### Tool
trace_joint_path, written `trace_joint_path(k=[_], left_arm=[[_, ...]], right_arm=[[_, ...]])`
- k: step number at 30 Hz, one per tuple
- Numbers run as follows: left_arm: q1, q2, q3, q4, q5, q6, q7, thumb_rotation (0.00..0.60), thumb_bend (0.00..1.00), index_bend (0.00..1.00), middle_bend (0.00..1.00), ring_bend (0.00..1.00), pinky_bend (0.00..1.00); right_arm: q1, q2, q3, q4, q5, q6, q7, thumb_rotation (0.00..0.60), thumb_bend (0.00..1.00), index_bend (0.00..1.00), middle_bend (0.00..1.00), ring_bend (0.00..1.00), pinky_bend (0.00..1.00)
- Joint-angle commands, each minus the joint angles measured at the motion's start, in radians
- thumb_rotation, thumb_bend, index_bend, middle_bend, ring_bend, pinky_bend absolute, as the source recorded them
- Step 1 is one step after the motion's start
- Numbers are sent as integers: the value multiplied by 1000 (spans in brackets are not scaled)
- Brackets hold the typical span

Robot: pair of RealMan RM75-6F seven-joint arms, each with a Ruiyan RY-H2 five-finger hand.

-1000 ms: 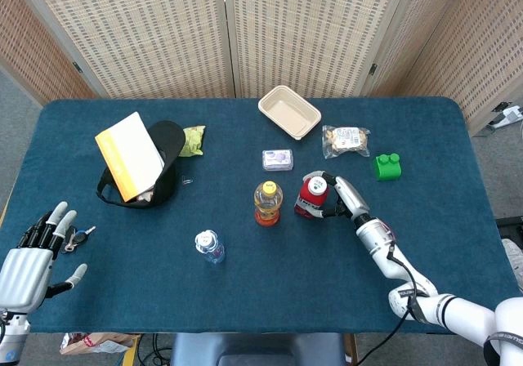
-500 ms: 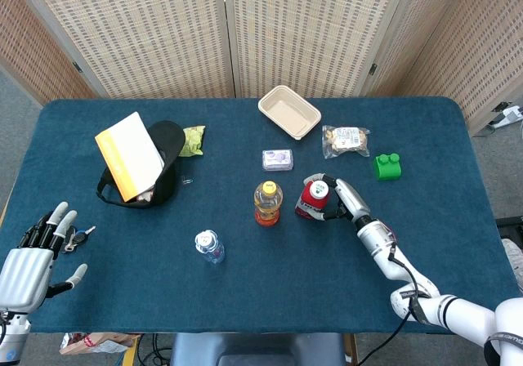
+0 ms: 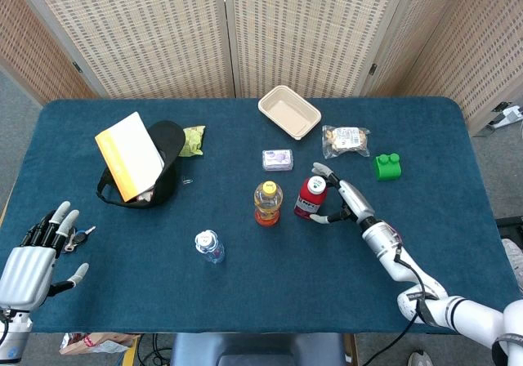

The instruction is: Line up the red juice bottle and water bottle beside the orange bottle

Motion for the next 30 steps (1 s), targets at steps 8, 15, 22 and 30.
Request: trace_joint_path(k=[8,15,22,30], left_arm=[[-46,-9,-19,47,-11,-56,-73,600,224,12,0,24,133],[-93,-40,-23,134,14,-105,-148,600,224,13,0,24,133],[-136,-84,-19,198,39,-149,-204,600,224,14,0,24,133],[-202,-151,-9,265,91,-201,-334,600,224,57,0,24,133]], right_arm=[[-76,109,-6,-124,-46,178,-142,600,112,0,0,0,109],[-182,213,-23,-268,-16,319,-431,600,176,0,39,0,107],[-294,302,-76,-392,-26,438,-591,600,261,0,74,0,106],[-410,366,-123,-456,-40,547,-641,600,262,0,74,0,106]])
